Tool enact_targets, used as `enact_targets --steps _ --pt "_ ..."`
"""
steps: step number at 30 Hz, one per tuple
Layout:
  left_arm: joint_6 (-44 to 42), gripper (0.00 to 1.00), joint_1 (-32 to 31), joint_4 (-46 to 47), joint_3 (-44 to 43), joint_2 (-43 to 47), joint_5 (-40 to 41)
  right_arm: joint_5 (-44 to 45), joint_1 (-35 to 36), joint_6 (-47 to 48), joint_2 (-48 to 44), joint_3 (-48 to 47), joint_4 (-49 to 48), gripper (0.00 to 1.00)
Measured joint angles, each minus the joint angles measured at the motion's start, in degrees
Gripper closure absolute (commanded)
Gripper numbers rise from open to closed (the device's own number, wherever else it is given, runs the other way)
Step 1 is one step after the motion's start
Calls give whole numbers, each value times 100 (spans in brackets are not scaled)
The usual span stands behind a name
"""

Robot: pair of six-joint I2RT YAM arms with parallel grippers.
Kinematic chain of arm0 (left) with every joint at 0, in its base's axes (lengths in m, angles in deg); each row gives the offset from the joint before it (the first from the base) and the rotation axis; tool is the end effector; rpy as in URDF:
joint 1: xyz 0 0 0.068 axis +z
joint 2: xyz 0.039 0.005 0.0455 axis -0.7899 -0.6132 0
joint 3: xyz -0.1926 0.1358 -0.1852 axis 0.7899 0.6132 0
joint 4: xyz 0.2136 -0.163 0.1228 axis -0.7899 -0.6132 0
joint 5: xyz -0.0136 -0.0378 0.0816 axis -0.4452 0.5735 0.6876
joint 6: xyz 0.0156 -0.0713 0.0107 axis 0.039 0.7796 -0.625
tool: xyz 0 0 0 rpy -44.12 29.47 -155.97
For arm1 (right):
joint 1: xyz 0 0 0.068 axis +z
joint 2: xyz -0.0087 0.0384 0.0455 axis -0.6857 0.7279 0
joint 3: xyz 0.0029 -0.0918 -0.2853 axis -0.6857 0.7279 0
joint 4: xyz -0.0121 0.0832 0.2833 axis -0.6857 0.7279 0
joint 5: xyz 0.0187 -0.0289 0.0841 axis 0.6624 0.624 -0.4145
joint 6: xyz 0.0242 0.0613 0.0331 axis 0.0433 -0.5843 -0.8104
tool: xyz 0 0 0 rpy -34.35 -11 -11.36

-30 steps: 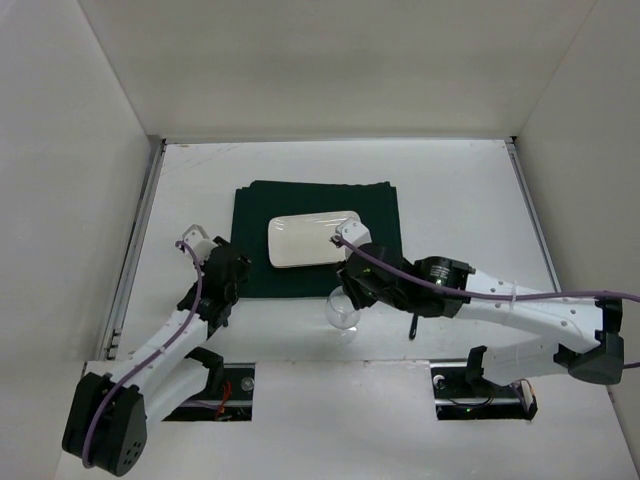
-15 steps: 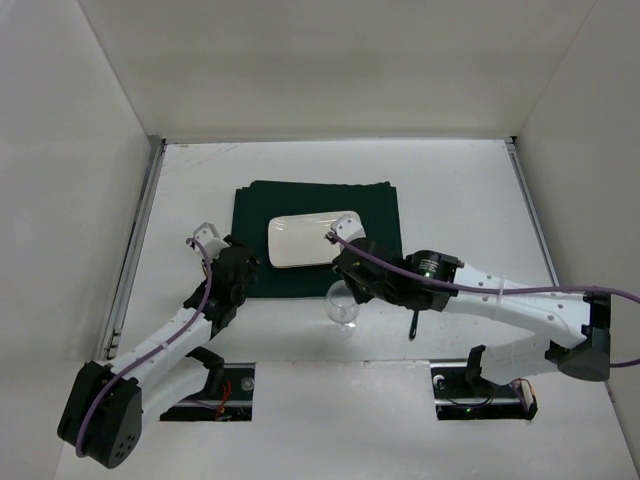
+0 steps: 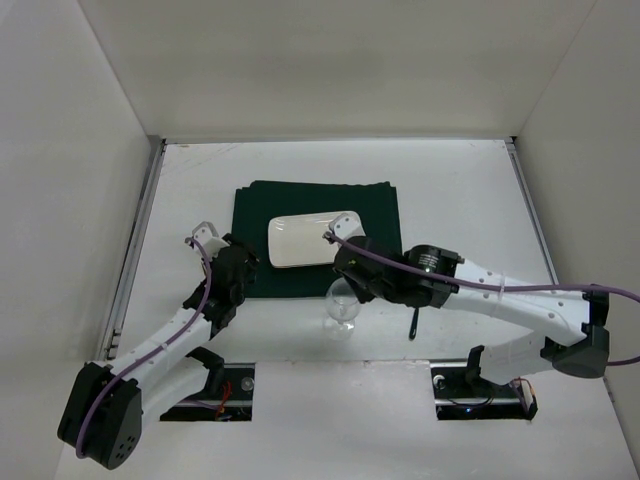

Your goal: Set the dinner table for one person

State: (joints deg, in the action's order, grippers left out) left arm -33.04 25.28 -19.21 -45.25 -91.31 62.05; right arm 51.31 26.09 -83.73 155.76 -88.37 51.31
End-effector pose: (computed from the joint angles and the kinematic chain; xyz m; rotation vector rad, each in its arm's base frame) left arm 0.2183 -0.0749 0.2006 -0.6692 1.7396 -0.3662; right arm 0.1350 0.2872 0.3588 -0.8497 2.2422 0.1919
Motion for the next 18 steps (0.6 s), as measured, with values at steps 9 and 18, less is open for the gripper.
enact_targets --steps 9,18 --pt "-2 63 2 94 2 -13 -90 59 -291 68 -46 -262 66 89" --pt "-2 63 138 319 26 -131 -380 81 -1816 374 -118 -601 -205 89"
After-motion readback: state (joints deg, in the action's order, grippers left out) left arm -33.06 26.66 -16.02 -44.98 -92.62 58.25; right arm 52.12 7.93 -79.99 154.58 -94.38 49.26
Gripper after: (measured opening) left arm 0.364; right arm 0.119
